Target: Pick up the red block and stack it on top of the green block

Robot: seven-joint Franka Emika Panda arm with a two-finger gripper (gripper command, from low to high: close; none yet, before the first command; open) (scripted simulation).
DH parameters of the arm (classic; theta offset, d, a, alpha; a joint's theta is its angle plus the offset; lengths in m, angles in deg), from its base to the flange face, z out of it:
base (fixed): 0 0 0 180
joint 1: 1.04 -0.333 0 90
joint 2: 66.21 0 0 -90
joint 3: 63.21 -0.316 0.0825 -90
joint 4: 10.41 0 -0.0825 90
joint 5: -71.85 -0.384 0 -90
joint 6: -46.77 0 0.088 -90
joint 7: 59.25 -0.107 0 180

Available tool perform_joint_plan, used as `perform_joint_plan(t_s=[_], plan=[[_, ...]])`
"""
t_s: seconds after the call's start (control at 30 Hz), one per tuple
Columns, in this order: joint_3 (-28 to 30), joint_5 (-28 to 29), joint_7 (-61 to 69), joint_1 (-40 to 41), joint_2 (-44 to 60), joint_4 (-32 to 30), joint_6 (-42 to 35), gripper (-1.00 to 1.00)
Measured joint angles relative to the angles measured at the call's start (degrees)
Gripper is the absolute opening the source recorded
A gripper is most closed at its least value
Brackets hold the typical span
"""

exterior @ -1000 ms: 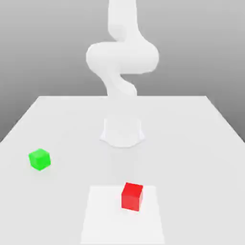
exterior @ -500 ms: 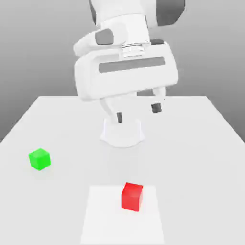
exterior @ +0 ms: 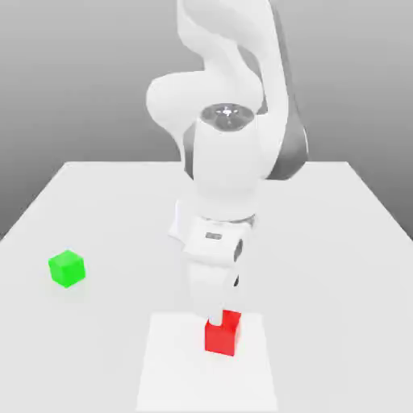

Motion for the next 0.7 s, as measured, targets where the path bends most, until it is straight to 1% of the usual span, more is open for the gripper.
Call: perform_joint_plan(t_s=[0.13, 0.27, 0.47, 0.5, 0.7], plan=[[-0.82, -2.61, 2.23, -0.10, 2.91, 0.74, 2.37, 0.00], [-2.66, -6.61, 5.20, 0.85, 6.33, 1.32, 5.11, 0.00], [-8.54, -13.58, 10.11, 4.99, 12.14, 1.77, 9.73, 0.00], [-9.84, -14.56, 10.78, 6.02, 13.14, 1.79, 10.55, -1.00], [-10.51, -14.99, 11.06, 6.57, 13.63, 1.80, 10.81, -1.00]])
